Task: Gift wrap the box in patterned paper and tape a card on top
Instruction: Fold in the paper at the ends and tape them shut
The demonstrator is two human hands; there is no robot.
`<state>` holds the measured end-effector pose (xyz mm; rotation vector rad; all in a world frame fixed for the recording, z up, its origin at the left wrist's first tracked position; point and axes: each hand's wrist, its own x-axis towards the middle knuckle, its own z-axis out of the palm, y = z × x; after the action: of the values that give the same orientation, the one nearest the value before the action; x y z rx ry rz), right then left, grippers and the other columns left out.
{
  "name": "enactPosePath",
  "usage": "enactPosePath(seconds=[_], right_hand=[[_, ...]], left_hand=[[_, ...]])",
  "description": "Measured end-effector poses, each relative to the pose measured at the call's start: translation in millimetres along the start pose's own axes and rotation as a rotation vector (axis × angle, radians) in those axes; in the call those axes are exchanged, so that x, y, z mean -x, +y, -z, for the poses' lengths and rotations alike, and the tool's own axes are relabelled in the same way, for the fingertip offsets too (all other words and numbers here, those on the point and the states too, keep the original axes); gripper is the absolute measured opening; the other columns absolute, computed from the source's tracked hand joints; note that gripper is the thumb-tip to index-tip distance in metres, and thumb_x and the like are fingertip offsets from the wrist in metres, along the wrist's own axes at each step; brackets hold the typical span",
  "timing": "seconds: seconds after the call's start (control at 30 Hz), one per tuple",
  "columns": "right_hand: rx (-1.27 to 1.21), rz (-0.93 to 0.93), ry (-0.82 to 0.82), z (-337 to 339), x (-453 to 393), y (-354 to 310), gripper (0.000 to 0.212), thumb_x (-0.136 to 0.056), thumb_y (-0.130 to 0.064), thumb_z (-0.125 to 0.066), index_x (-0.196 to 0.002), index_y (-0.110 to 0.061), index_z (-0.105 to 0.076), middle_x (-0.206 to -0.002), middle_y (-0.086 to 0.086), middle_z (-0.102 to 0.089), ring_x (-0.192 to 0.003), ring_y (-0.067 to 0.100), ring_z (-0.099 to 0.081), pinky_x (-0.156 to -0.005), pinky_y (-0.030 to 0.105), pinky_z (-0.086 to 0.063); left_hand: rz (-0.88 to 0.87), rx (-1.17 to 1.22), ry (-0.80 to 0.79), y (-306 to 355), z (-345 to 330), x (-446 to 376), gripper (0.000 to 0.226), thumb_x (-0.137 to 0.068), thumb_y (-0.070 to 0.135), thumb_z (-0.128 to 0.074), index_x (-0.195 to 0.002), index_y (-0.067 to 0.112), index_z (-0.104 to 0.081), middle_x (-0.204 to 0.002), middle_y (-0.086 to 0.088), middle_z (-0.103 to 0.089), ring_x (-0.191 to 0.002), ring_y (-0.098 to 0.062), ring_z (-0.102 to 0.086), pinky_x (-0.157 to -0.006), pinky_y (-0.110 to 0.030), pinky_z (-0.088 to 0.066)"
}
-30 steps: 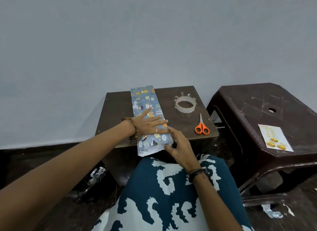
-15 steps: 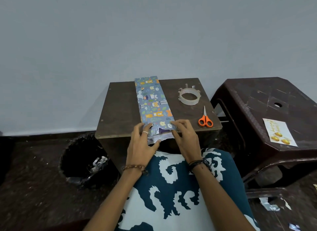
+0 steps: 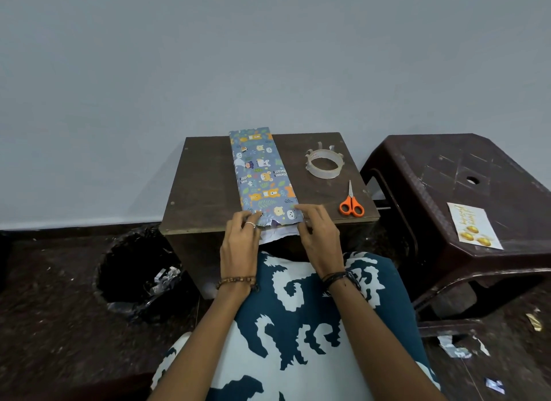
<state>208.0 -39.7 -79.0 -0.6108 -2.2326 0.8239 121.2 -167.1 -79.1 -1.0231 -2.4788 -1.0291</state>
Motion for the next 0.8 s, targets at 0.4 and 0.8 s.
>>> enactPosePath(seconds=[0.4, 0.8], right_hand=[[-0.032, 0.054, -0.01, 1.5, -10.1, 11.1, 0.016, -0.087, -0.008, -0.06, -0.103, -0.009, -0.062, -0.1, 0.003, -0.057, -0.087, 0.007, -0.057, -0.079, 0.024, -0.051], [-0.12, 0.127, -0.2, 16.4, -24.1, 24.0, 0.037, -0.083, 0.014, -0.05, -0.106, -0.01, -0.066, -0.118, -0.001, -0.054, -0.099, -0.006, -0.055, -0.086, 0.009, -0.045]], left_hand=[[0.087, 0.16, -0.012, -2.0, 1.8, 0.0, 0.043, -0.077, -0.008, -0.058, -0.117, 0.006, -0.064, -0.116, -0.005, -0.059, -0.105, -0.022, -0.055, -0.093, -0.026, -0.043], [-0.035, 0.377, -0.155, -45.5, 20.5, -22.9, 0.036, -0.079, -0.011, -0.063, -0.104, 0.013, -0.07, -0.103, 0.007, -0.065, -0.1, -0.003, -0.058, -0.092, -0.029, -0.048]])
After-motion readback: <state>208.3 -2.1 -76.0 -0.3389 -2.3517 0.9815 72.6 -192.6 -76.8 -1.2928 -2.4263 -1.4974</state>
